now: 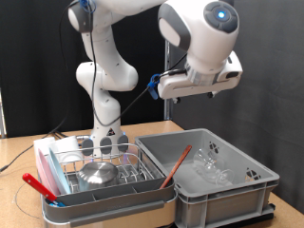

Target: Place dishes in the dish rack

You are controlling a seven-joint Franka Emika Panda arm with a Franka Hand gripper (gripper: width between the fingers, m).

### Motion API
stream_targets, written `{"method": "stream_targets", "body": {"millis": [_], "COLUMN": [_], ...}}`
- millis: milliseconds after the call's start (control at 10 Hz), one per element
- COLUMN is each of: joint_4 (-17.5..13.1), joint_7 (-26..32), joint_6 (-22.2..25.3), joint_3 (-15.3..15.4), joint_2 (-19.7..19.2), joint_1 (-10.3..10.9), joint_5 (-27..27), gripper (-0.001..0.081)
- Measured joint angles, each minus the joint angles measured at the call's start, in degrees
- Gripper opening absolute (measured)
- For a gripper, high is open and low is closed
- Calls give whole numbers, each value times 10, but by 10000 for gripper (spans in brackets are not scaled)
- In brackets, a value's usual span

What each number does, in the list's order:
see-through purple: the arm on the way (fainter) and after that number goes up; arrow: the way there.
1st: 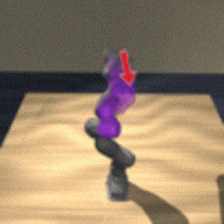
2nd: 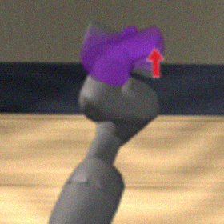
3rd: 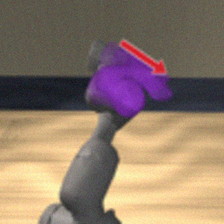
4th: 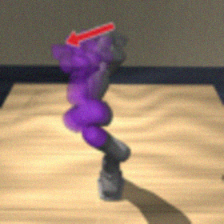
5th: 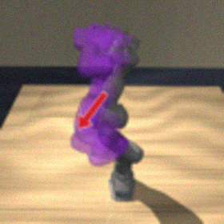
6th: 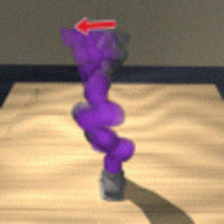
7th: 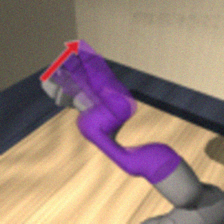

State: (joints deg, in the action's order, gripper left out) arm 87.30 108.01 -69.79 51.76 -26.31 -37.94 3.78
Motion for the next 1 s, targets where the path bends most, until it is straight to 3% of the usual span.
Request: {"method": "stream_targets", "body": {"millis": [200, 400, 500, 700, 1000], "joint_4": [72, 120, 122, 129, 173], "joint_7": [-13, -47, -64, -40, 11], "joint_6": [-24, -7, 14, -32, -109], "joint_3": [2, -7, -15, -9, 7], "joint_2": [59, 67, 50, 60, 105], "joint_1": [-5, -5, -6, -6, -6], "joint_5": [-13, -10, 2, -18, -58], "gripper": [805, 805, 805, 805, 805]}}
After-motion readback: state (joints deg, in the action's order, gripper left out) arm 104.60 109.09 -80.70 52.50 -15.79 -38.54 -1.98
